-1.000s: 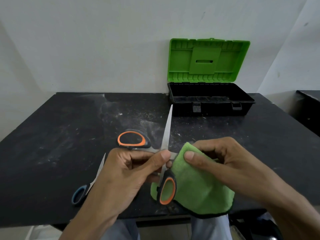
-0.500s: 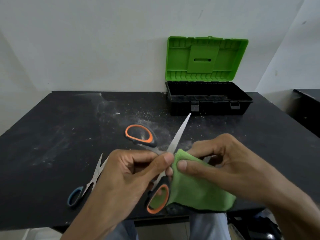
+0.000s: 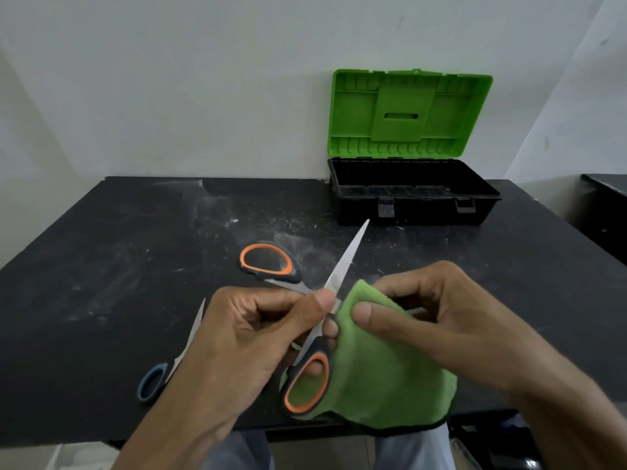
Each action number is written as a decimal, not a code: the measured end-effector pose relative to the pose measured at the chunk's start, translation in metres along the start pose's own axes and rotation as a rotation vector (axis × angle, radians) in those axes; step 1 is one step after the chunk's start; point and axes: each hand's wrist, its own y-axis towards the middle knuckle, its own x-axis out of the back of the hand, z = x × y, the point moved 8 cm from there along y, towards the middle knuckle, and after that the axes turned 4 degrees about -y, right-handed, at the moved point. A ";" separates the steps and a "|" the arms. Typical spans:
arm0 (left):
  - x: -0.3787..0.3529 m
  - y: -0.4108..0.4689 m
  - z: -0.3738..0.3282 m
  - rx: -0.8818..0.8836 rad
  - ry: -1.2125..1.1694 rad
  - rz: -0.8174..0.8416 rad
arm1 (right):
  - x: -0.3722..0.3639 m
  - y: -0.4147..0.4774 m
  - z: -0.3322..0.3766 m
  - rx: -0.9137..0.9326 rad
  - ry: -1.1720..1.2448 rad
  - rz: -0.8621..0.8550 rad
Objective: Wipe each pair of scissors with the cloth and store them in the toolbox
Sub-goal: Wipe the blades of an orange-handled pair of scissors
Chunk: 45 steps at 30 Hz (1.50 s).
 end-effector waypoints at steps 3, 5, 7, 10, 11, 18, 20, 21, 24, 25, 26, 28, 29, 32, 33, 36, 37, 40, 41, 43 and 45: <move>0.011 -0.002 -0.002 0.013 -0.012 -0.025 | 0.011 -0.006 -0.003 -0.037 -0.036 0.022; 0.015 -0.002 -0.001 0.027 -0.030 -0.038 | 0.016 -0.009 -0.002 -0.049 -0.039 0.008; 0.014 0.000 0.001 0.030 -0.033 -0.050 | 0.017 -0.008 0.000 -0.035 -0.049 -0.035; 0.006 0.002 0.001 0.028 -0.029 -0.030 | 0.009 -0.001 0.004 0.014 -0.063 -0.077; 0.004 0.002 0.000 0.024 -0.020 -0.019 | 0.005 0.000 0.005 0.025 -0.068 -0.068; 0.021 -0.004 -0.003 0.032 0.009 -0.033 | 0.014 -0.008 0.003 -0.047 -0.073 0.023; 0.017 -0.002 -0.001 0.026 0.019 -0.028 | 0.012 -0.005 0.004 -0.040 -0.063 -0.001; 0.014 -0.001 0.000 0.025 0.012 -0.023 | 0.008 -0.003 0.005 -0.022 -0.063 -0.012; 0.005 0.000 0.001 0.029 0.003 0.007 | -0.001 0.001 0.007 -0.004 -0.064 -0.005; 0.005 -0.001 0.000 0.028 0.004 0.007 | -0.002 0.001 0.007 -0.011 -0.058 0.011; 0.008 -0.001 -0.002 0.029 0.006 0.003 | 0.000 0.000 0.007 -0.017 -0.048 0.024; 0.014 -0.003 -0.004 0.042 -0.010 -0.016 | 0.007 -0.004 0.005 -0.033 -0.038 0.039; 0.016 -0.004 -0.004 0.043 -0.017 -0.024 | 0.009 -0.005 0.005 -0.039 -0.037 0.042; 0.008 -0.002 -0.004 0.007 0.010 -0.008 | 0.007 -0.004 0.005 -0.025 -0.031 0.024; 0.002 -0.001 -0.004 -0.003 0.010 0.007 | 0.004 -0.002 0.005 -0.011 -0.026 0.020; -0.003 -0.002 -0.002 0.001 -0.002 0.016 | 0.001 0.000 0.006 -0.002 -0.012 0.018; 0.001 -0.002 -0.002 0.011 -0.010 -0.002 | 0.003 -0.001 0.005 -0.008 -0.018 0.024; 0.022 -0.002 -0.002 0.035 -0.059 -0.073 | 0.016 -0.008 0.002 -0.033 -0.049 0.020; 0.026 -0.002 -0.003 0.033 -0.060 -0.081 | 0.020 -0.009 0.001 -0.043 -0.055 0.001; 0.030 -0.002 -0.004 0.024 -0.068 -0.087 | 0.025 -0.010 -0.001 -0.050 -0.058 -0.021; 0.031 -0.002 -0.007 0.012 -0.085 -0.090 | 0.025 -0.010 0.000 -0.037 -0.040 -0.028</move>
